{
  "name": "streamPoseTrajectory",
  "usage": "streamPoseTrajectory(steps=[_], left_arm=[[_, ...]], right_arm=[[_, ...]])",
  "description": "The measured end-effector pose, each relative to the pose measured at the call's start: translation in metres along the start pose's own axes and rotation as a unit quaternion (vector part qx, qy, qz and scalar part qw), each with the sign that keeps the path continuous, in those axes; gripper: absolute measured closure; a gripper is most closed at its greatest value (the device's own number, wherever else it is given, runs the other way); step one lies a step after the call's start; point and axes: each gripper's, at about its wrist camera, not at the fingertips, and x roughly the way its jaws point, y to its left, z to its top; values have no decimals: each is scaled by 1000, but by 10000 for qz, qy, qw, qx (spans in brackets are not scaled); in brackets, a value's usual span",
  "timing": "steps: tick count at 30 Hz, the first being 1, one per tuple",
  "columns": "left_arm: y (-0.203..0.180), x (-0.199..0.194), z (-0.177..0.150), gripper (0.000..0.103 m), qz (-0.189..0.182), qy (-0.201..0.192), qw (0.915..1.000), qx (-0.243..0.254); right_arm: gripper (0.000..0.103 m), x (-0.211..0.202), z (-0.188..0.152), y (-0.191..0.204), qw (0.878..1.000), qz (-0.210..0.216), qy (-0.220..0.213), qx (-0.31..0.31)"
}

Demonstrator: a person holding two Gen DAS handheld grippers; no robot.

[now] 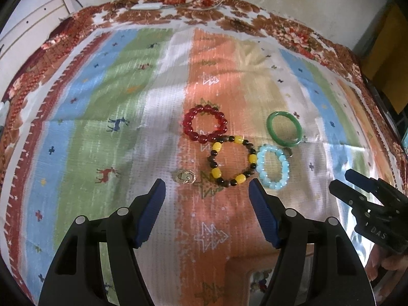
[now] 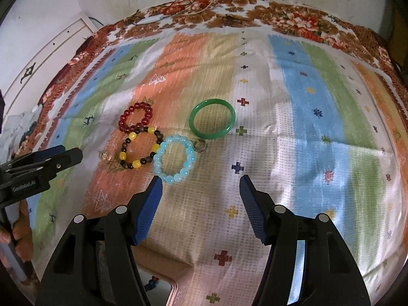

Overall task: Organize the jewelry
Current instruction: 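Move left tool to yellow-black bracelet while right tool approaches light blue bracelet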

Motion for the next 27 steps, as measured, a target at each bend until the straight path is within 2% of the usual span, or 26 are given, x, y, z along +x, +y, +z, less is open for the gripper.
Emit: streamPoseTrajectory(steps=[19,27], left_arm=[[13,33,9,35,211,324,9992,27],[13,49,16,36,59,414,9991,-7]], right_arm=[[41,33,20,-8,9993,94,299,218],[40,48,24,-5,9989,55,450,143]])
